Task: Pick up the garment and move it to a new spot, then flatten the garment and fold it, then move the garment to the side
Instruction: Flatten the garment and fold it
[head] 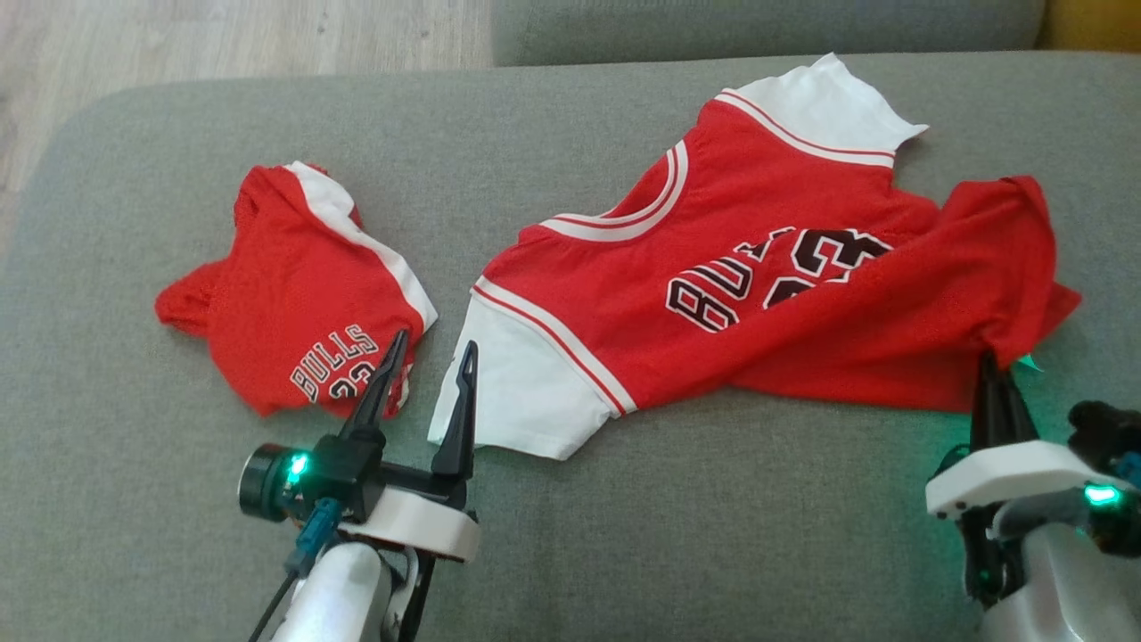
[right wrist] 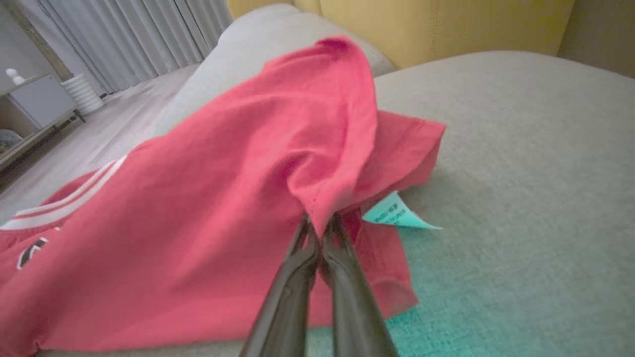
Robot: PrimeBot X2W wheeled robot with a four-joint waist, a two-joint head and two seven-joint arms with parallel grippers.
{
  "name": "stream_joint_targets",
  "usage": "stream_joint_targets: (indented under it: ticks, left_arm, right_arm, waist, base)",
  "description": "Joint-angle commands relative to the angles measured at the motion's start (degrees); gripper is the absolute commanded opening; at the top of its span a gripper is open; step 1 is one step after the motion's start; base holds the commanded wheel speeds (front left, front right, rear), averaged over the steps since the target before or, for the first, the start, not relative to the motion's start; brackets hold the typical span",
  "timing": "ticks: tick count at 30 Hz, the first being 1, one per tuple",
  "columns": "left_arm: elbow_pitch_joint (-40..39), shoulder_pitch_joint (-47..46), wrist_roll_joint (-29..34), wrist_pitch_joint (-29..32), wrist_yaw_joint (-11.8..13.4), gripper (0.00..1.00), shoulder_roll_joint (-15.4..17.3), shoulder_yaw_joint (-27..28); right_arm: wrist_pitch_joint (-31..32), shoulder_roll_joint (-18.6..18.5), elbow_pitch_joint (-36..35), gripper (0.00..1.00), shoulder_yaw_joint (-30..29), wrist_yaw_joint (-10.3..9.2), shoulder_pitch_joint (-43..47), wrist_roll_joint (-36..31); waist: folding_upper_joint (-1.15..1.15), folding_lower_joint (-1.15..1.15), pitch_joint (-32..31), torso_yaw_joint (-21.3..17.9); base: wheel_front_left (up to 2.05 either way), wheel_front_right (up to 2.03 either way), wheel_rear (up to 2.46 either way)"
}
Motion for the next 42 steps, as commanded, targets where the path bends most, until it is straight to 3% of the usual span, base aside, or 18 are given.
stream_joint_targets:
  ticks: [1,7,13,17,25,26,27,34,38,42]
  left_arm:
    - [-1.5,-1.5,0.6,-0.5,0.0,1.0,0.0,2.0]
    - [-1.3,-0.8,0.4,-0.5,0.1,1.0,0.0,2.0]
    - [-1.7,-0.4,0.4,-0.5,0.1,1.0,0.0,1.7]
    - [-1.9,-0.9,0.3,-0.5,0.0,1.0,0.0,1.4]
    - [-1.6,-1.8,0.4,-0.5,-0.3,1.0,0.0,1.0]
    - [-1.6,-2.0,0.4,-0.5,-0.3,1.0,0.0,1.0]
    - [-1.7,-2.2,0.4,-0.5,-0.4,1.0,0.0,1.1]
    - [-1.6,-2.9,0.4,-0.5,-0.4,1.0,0.0,1.1]
    - [-1.5,-3.1,0.2,-0.5,-0.2,1.0,0.0,1.3]
    - [-1.4,-2.9,0.1,-0.5,-0.2,1.0,0.0,1.5]
  right_arm:
    - [-0.7,-0.5,-2.6,0.0,1.4,-0.04,-1.3,-0.5]
    - [1.6,-0.5,-9.0,0.0,0.5,-0.04,0.8,-0.8]
    - [7.7,-0.5,-15.1,0.0,-2.5,-0.04,1.8,-2.4]
    - [12.8,-0.5,-14.8,0.0,-5.7,-0.04,1.1,-5.7]
    - [17.3,-0.5,-10.9,0.0,-9.4,-0.04,-3.8,-10.6]
    - [17.7,-0.5,-10.3,0.38,-9.8,-0.04,-4.6,-11.5]
    - [18.1,-0.5,-9.6,1.0,-10.4,-0.04,-5.4,-12.5]
    - [19.6,-0.5,-3.5,1.0,-13.9,-0.04,-8.8,-23.0]
    - [17.5,-0.5,-2.4,1.0,-14.5,-0.04,-9.6,-24.2]
    - [13.2,-0.5,-3.7,1.0,-14.4,-0.04,-8.6,-21.2]
  waist:
    - [0.0,-0.01,-0.4,-0.1]
    - [0.0,-0.01,-2.0,-0.3]
    - [0.0,-0.01,-2.1,0.1]
    - [0.0,-0.01,-1.3,1.1]
    - [0.0,-0.01,0.7,2.8]
    - [0.0,-0.01,1.0,2.9]
    - [0.0,-0.01,1.2,3.0]
    - [0.0,-0.01,2.0,3.4]
    - [0.0,-0.01,1.7,2.6]
    - [0.0,-0.01,0.7,1.5]
  base:
    - [0.0,0.0,0.0]
    - [0.0,0.0,0.0]
    - [0.0,0.0,0.0]
    - [0.0,0.0,0.0]
    - [0.0,0.0,0.0]
    - [0.0,0.0,0.0]
    - [0.0,0.0,0.0]
    - [0.0,0.0,0.0]
    - [0.0,0.0,0.0]
    - [0.0,0.0,0.0]
